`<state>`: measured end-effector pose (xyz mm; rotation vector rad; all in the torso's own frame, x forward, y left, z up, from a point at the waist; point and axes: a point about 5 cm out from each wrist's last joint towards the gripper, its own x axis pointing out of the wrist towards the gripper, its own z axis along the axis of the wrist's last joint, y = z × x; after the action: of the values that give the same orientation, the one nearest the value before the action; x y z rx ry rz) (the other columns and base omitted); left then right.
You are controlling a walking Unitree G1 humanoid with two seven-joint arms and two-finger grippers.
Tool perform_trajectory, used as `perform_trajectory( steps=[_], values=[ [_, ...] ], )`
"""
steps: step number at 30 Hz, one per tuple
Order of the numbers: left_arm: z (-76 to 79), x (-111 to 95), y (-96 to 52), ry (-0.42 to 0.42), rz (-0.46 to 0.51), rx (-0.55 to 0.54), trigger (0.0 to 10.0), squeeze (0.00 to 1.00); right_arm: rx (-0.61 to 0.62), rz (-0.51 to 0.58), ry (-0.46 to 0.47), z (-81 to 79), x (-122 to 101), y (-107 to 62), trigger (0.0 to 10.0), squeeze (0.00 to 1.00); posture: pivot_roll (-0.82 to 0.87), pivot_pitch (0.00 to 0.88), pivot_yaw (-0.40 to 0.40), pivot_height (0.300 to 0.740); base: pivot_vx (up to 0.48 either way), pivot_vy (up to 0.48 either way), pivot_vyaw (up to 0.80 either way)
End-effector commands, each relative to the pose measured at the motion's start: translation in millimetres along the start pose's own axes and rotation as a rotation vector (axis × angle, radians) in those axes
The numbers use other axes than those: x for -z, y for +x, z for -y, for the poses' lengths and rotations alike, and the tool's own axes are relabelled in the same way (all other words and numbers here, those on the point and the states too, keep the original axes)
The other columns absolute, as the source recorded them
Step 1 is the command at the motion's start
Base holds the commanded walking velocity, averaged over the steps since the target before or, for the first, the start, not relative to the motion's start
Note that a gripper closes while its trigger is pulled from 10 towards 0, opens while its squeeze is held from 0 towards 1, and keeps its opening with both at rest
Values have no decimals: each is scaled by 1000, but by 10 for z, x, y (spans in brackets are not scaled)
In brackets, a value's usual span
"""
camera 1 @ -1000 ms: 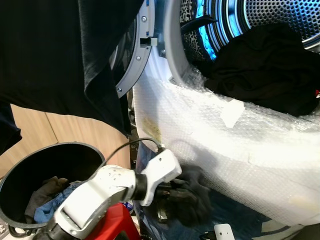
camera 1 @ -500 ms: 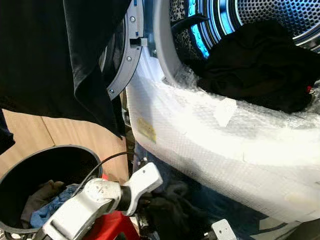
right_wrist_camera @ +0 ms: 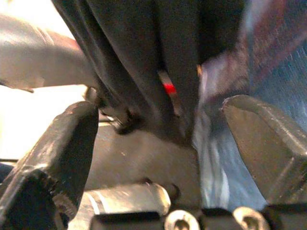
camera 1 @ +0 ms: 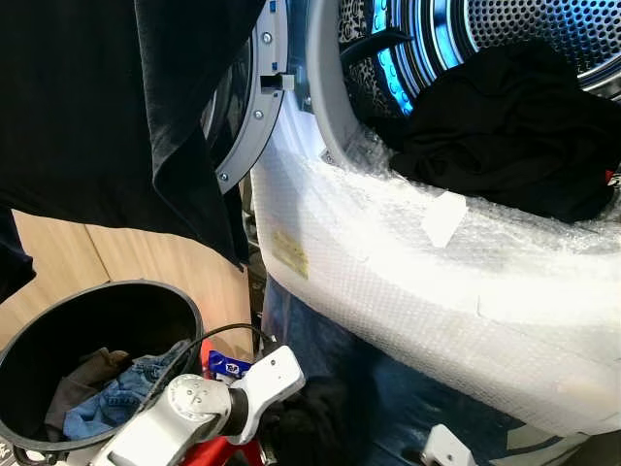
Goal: Clothes washing
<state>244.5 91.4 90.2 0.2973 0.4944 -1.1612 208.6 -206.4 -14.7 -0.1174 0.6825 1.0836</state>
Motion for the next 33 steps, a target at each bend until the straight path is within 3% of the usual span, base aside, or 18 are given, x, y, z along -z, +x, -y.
perform_trajectory(
  steps=[1, 3, 7, 10, 17, 19, 33],
  values=[
    [32, -72, 56, 40, 27, 17, 0, 0, -46, 28, -20, -14, -88, -14, 10000, 1000, -16, 0, -46, 740, 0, 0, 0],
    [69, -93, 137, 43, 36, 30, 0, 0, -103, 29, -45, -65, -124, -37, 10000, 1000, -22, 0, -44, 740, 0, 0, 0],
    [142, -177, 302, 47, 63, 55, 0, 0, -105, 48, -53, -85, -230, -29, 10000, 1000, -34, 0, -46, 740, 0, 0, 0],
    [146, -207, 348, 47, 73, 51, 0, 0, -104, 61, -40, -100, -269, -26, 10000, 1000, -34, 0, -46, 740, 0, 0, 0],
    [134, -380, 563, 31, 138, 4, 0, 0, -135, 94, 25, -235, -322, 47, 10000, 1000, -50, 0, -50, 740, 0, 0, 0],
    [146, -478, 663, 39, 160, 0, 0, 0, -108, 130, 102, -267, -325, 131, 10000, 1000, -50, 0, -56, 740, 0, 0, 0],
    [141, -562, 707, 36, 190, 2, 0, 0, 158, 154, 222, -208, -314, 411, 10000, 1000, -41, 0, -58, 740, 0, 0, 0]
  ],
)
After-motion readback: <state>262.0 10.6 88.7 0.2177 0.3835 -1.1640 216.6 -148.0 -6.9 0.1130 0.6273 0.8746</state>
